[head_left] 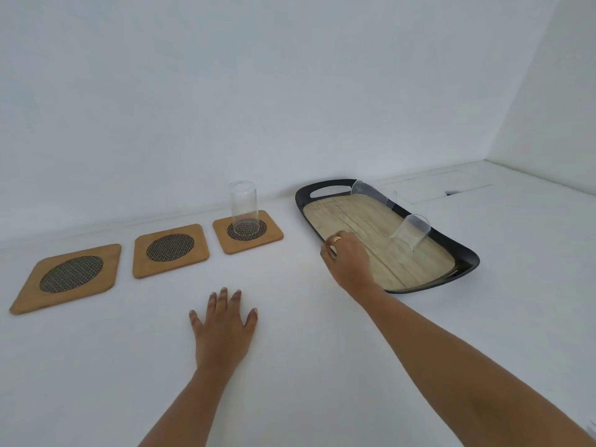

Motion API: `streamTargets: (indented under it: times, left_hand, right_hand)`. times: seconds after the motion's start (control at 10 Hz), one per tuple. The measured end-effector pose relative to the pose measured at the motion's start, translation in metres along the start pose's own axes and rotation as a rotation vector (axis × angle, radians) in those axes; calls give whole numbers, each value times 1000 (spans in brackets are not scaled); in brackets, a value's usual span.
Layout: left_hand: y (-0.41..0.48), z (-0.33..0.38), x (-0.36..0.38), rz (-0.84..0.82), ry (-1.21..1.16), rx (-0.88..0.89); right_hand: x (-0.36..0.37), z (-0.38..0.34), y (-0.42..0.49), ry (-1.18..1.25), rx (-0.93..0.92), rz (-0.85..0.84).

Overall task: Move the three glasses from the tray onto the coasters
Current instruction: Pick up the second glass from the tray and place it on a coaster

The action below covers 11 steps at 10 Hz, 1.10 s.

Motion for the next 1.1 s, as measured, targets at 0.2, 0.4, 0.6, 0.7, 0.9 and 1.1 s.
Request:
streamTargets:
  times: [0.2, 0.4, 0.6, 0.7, 0.9, 1.1]
  left_hand:
    - [-3, 2, -3, -2, -18, 14]
    - [-5, 2, -4, -2, -14, 18]
    - [-4, 2, -4, -4, -19, 22]
    - [-3, 1, -3, -3, -19, 19]
    - [-1, 0, -2, 5, -32, 21]
    - [-1, -1, -2, 13, -44, 24]
  right_hand:
    - [-33, 70, 7, -277, 344, -154]
    - [-38, 98, -2, -328, 474, -328]
    - [-64, 89, -7, -399, 449, -32]
    - [-69, 92, -8, -311, 523, -8]
    - [-61, 107, -6, -182, 574, -211]
    - [-66, 106, -1, -228, 537, -218]
Point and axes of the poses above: each hand's wrist, its own y-axis towards the middle knuckle, its own x-axis out of the palm, z = x × y, the point moved 6 cm from there along y, towards the middle knuckle, and after that the axes turned 11 degrees about -z, right-handed, at the moved point
